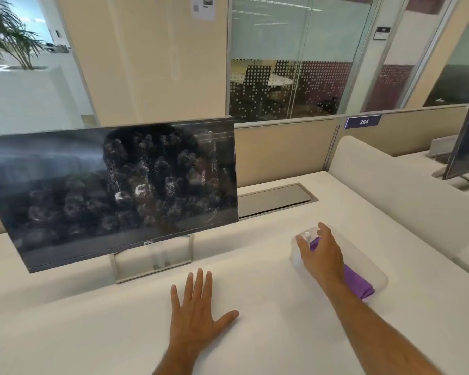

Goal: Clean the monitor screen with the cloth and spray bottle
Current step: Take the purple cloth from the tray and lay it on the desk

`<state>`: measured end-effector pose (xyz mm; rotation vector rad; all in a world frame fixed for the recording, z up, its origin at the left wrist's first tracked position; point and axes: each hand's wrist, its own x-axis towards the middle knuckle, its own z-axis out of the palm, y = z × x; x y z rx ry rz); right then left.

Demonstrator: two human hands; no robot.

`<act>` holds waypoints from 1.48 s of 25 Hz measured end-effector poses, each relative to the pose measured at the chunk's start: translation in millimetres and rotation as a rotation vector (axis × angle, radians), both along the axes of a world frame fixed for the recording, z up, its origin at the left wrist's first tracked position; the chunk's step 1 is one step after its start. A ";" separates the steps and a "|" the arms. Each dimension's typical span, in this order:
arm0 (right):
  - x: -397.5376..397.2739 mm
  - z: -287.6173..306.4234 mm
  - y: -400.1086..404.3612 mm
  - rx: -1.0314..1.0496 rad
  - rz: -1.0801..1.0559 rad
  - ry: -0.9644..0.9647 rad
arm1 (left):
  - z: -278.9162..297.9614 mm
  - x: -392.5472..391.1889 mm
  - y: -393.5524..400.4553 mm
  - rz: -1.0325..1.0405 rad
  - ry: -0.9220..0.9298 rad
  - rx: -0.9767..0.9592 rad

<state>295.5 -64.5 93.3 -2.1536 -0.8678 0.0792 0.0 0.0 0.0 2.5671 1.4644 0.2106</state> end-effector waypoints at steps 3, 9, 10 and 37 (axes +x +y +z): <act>11.2 -5.8 6.8 0.020 -0.080 0.089 | -10.4 -1.0 1.4 0.035 0.009 -0.015; 19.4 -14.6 18.9 0.098 -0.061 0.069 | -18.6 -1.0 4.6 0.048 0.037 -0.008; 19.0 -15.6 20.5 0.110 -0.057 0.041 | -19.5 -1.6 4.4 0.048 0.035 -0.013; -53.0 -5.0 47.5 0.340 0.199 -0.128 | -17.7 -1.2 1.8 0.028 -0.001 0.004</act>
